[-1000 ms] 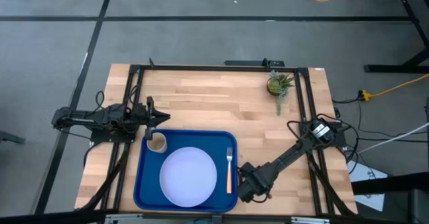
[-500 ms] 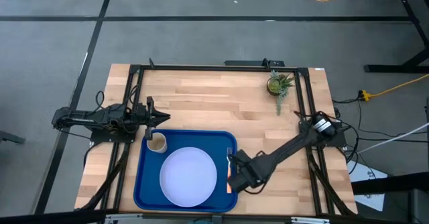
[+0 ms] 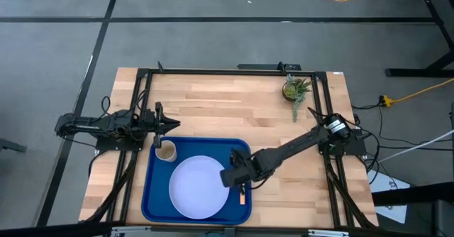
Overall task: Pick and place plate/cup/fork/spoon on tray
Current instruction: Put the black spoon on the blue serving tray between the purple plate and orange fork
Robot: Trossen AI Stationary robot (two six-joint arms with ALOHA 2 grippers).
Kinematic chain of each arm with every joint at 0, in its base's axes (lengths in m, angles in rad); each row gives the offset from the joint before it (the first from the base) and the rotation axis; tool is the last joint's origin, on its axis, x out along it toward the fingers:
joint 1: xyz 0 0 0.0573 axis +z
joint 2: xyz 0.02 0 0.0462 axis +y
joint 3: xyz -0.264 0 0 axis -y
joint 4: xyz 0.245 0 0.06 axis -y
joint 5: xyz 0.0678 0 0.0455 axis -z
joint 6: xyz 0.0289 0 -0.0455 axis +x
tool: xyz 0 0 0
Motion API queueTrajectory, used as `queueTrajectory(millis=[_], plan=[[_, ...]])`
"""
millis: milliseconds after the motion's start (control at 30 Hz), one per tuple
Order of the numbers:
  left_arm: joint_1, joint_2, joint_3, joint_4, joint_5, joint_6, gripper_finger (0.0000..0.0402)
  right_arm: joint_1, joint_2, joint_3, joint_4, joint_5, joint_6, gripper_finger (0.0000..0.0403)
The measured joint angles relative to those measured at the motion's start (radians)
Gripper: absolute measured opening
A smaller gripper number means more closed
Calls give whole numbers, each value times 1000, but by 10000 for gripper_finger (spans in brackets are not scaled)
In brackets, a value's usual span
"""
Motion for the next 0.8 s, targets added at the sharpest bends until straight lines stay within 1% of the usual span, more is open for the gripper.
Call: queueTrajectory(millis=[133, 267, 400, 500, 567, 667, 800], plan=[[0, 0, 0, 0, 0, 0, 34, 1, 7, 1, 88, -20, 93, 5], [0, 0, 0, 0, 0, 0, 34, 13, 45, 1, 123, -16, 184, 6], [0, 0, 0, 0, 0, 0, 34, 38, 71, 1, 131, -14, 262, 6], [0, 0, 0, 0, 0, 0, 34, 53, 85, 1, 115, 13, 321, 6], [0, 0, 0, 0, 0, 0, 34, 59, 94, 1, 118, 34, 351, 6], [0, 0, 0, 0, 0, 0, 34, 63, 119, 1, 125, 37, 382, 6], [0, 0, 0, 0, 0, 0, 34, 64, 135, 0, 114, 29, 383, 7]])
